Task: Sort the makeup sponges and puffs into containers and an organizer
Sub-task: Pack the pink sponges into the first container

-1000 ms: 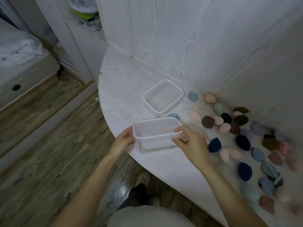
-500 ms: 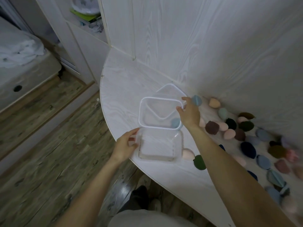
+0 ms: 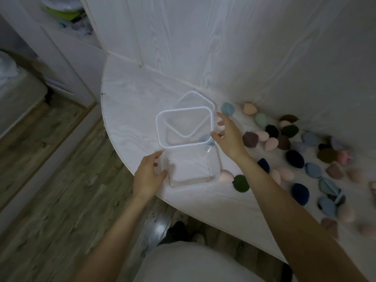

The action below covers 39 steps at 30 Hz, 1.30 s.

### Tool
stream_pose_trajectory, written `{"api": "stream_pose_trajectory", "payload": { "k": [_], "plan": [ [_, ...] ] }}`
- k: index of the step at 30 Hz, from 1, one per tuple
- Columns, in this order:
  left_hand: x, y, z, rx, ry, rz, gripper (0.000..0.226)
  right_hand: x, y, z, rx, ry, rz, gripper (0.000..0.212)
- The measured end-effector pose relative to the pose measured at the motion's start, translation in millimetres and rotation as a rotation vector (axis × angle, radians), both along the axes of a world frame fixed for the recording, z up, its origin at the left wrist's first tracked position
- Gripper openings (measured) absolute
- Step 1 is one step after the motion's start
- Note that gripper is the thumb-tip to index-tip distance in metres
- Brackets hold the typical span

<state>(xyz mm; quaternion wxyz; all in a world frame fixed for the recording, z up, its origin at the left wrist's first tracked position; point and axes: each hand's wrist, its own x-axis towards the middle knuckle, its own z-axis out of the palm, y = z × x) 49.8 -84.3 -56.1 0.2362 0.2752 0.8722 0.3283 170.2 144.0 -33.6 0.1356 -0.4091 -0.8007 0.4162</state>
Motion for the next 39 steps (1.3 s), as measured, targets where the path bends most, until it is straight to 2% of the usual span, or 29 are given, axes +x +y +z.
{"api": "stream_pose_trajectory", "payload": {
  "k": [2, 4, 7, 10, 11, 15, 18, 20, 23, 24, 26, 28, 31, 34, 37, 39],
  "plan": [
    [1.2, -0.9, 7.6, -0.018, 0.129, -0.038, 0.049, 8.9, -5.2, 6.3, 0.002, -0.029, 0.005, 0.054],
    [4.7, 2.0, 19.2, 0.065, 0.216, -0.069, 0.039, 21.5, -13.0, 14.5, -0.002, -0.057, 0.025, 0.045],
    [21.7, 27.8, 43.2, 0.294, 0.178, -0.181, 0.029, 57.1, -24.4, 24.0, -0.028, -0.132, 0.070, 0.031],
    [45.7, 67.6, 55.7, 0.384, 0.143, -0.447, 0.031, 100.0, -34.2, 24.7, 0.010, -0.236, 0.075, 0.026],
    [54.1, 81.0, 53.3, 0.360, 0.179, -0.560, 0.034, 115.7, -35.6, 23.5, 0.030, -0.269, 0.040, 0.024],
    [89.1, 117.1, 20.5, 0.044, 0.598, -0.927, 0.052, 167.2, -36.0, 11.3, 0.080, -0.397, -0.166, 0.025],
    [113.5, 133.3, 6.9, -0.227, 0.707, -1.076, 0.046, 193.1, -28.5, -5.1, 0.145, -0.345, -0.334, 0.031],
    [119.4, 138.9, 0.6, -0.355, 0.752, -1.111, 0.039, 194.8, -21.2, -16.0, 0.171, -0.381, -0.371, 0.036],
    [123.7, 141.2, -3.9, -0.387, 0.741, -1.112, 0.032, 189.5, -11.0, -30.1, 0.217, -0.582, -0.304, 0.044],
    [122.6, 141.3, -4.0, -0.319, 0.761, -1.095, 0.030, 188.7, -8.7, -33.0, 0.232, -0.635, -0.290, 0.045],
    [118.1, 139.0, -0.6, -0.066, 0.766, -1.026, 0.028, 191.1, -5.8, -39.5, 0.271, -0.672, -0.277, 0.041],
    [111.4, 133.7, 8.8, 0.210, 0.614, -0.938, 0.029, 195.0, -4.7, -42.4, 0.348, -0.618, -0.298, 0.032],
    [98.7, 115.7, 35.1, 0.339, 0.260, -0.686, 0.027, 202.0, -6.5, -38.4, 0.487, -0.455, -0.344, 0.032],
    [78.6, 85.4, 42.5, 0.302, 0.129, -0.444, 0.028, 195.5, -17.8, -20.2, 0.385, -0.195, -0.410, 0.038],
    [53.8, 46.8, 37.0, 0.113, 0.222, -0.385, 0.029, 173.9, -38.0, 0.1, 0.126, 0.061, -0.321, 0.034],
    [40.5, 27.0, 33.1, -0.008, 0.292, -0.433, 0.028, 154.9, -52.2, 10.1, -0.043, 0.120, -0.223, 0.035]
  ]
}}
